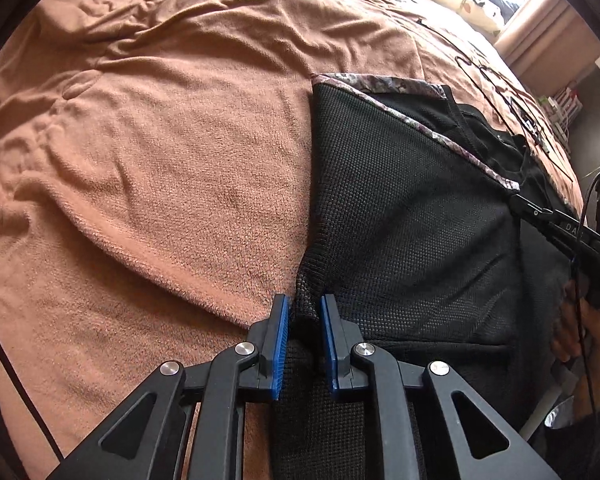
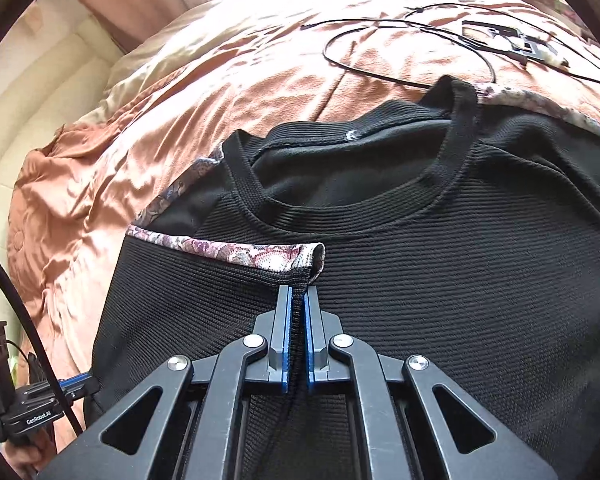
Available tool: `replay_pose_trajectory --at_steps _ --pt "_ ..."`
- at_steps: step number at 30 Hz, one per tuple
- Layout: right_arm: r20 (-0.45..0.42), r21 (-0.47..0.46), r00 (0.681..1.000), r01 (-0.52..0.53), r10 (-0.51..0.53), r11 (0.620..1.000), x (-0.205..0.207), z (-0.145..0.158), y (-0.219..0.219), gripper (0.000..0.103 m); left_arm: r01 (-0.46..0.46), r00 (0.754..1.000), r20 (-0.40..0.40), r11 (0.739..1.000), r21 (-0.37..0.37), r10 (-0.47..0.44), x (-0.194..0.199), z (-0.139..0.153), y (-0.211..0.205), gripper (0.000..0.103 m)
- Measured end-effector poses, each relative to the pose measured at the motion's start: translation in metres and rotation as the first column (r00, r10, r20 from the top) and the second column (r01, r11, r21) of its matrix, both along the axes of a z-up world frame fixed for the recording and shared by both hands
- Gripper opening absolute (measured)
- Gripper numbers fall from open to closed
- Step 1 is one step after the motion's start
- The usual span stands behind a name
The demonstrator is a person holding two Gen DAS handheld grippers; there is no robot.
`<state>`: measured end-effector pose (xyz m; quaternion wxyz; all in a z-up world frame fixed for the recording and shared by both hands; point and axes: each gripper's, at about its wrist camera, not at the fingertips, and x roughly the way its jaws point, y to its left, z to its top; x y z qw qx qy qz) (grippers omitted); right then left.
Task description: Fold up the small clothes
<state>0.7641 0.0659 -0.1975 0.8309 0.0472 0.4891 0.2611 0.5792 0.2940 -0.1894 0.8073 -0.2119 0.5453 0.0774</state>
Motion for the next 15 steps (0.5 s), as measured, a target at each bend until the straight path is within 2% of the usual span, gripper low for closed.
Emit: replay_pose_trajectory --at_steps 5,6,7,9,12,13,14,15 --pt "-0.046 -0.056 0.998 -0.04 0.037 0.998 -0.003 0.005 0.002 0.008 -0.019 1.0 -0.016 1.0 0.014 0.019 0.002 0.005 0.003 0.019" --pt "-0.038 -0.058 0.998 -0.046 0.044 0.997 -0.006 0.008 0.0 0.02 -0.026 1.0 -0.015 1.0 0.009 0.026 0.001 0.007 0.004 0.019" --pt "-0.033 -0.05 0.998 -0.049 0.047 0.998 -0.008 0.012 -0.004 0.045 -0.032 0.999 -0.014 0.999 0.008 0.033 0.0 0.008 0.004 0.019" --pt "-0.021 -0.02 0.999 -0.036 0.036 0.999 -0.015 0.019 -0.016 0.076 -0.042 0.999 -0.012 0.999 0.013 0.042 -0.003 0.013 0.004 0.019" --pt "-0.012 -0.004 1.0 -0.024 0.024 1.0 -0.025 0.028 -0.036 0.076 -0.053 0.999 0.0 0.999 0.005 0.053 -0.009 0.023 0.001 0.019" --pt "-0.019 0.015 0.999 -0.029 0.029 0.999 -0.029 0.031 -0.043 0.076 -0.057 0.998 0.006 0.998 -0.001 0.057 -0.011 0.027 0.0 0.023" --pt "-0.019 0.027 0.999 -0.03 0.031 0.999 -0.033 0.034 -0.052 0.076 -0.061 0.998 0.014 0.998 -0.005 0.061 -0.014 0.032 -0.002 0.037" --pt "-0.009 0.025 1.0 -0.028 0.028 0.999 -0.039 0.039 -0.061 0.076 -0.064 0.998 0.025 0.998 -0.005 0.065 -0.017 0.037 -0.004 0.045"
